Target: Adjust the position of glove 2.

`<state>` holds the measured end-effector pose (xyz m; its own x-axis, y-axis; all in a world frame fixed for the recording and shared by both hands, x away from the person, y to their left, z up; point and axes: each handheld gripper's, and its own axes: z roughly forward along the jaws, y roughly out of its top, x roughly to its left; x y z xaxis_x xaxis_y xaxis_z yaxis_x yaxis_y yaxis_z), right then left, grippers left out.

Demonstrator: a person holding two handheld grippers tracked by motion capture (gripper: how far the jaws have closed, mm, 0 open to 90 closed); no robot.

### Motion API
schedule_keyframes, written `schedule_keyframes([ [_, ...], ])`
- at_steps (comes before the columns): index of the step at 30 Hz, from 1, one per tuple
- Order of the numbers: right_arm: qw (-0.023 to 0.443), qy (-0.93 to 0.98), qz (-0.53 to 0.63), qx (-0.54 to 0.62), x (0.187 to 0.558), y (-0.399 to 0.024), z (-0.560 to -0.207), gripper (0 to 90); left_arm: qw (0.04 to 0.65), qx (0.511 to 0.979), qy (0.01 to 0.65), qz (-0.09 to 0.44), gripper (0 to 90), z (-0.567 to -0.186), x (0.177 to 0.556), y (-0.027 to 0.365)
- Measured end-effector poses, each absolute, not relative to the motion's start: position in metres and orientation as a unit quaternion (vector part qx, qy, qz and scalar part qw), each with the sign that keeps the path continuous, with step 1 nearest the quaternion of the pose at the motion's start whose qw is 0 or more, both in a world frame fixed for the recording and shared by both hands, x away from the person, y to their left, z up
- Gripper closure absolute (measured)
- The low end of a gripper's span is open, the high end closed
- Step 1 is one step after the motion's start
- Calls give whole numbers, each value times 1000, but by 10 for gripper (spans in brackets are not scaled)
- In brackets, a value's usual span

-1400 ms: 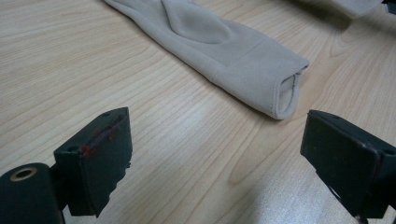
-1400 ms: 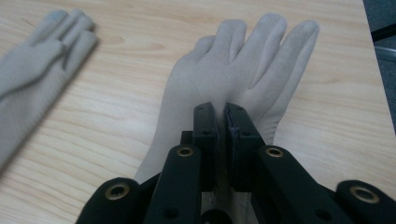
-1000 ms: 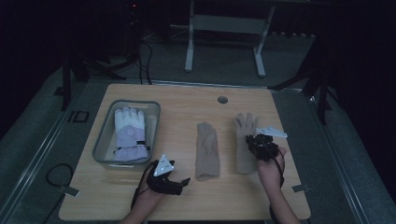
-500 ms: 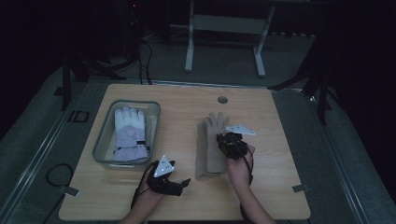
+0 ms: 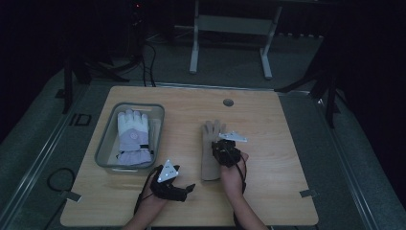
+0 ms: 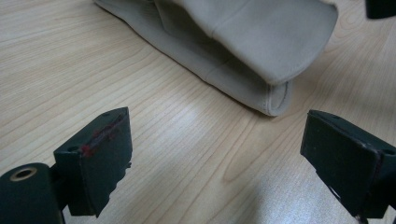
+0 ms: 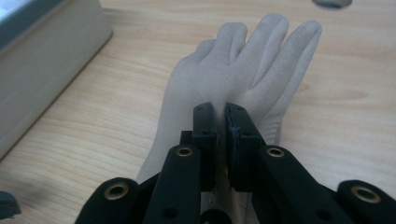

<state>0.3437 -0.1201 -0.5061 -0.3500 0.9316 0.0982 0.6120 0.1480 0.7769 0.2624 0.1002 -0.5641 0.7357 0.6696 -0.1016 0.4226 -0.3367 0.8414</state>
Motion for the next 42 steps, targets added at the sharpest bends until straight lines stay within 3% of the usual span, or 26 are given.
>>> schedule_keyframes([
  [8,196,735,359,540,350,-118,-529,810,464,808,339,131,92,-564,262,99],
  [20,192,750,340,534,357,-123,-546,641,467,808,337,124,66,-564,263,99],
  [21,184,753,344,530,359,-124,-545,567,468,808,336,123,60,-564,263,99],
  [22,184,753,344,530,359,-124,-545,567,468,808,336,123,55,-564,263,99],
  [26,164,768,349,511,360,-128,-537,364,468,808,337,119,27,-564,263,99],
  [27,164,768,349,511,360,-128,-537,364,468,808,338,119,27,-564,263,99],
  [28,153,771,351,509,359,-131,-535,297,466,809,338,121,27,-564,264,99],
  [29,153,771,351,509,359,-131,-535,297,466,809,338,121,27,-564,264,99],
  [33,134,786,379,469,355,-157,-516,158,455,814,339,127,27,-564,264,98],
  [36,121,793,384,456,355,-165,-512,138,449,816,340,132,23,-563,263,97],
  [42,159,829,381,378,351,-188,-507,162,463,804,350,133,24,-562,262,90],
])
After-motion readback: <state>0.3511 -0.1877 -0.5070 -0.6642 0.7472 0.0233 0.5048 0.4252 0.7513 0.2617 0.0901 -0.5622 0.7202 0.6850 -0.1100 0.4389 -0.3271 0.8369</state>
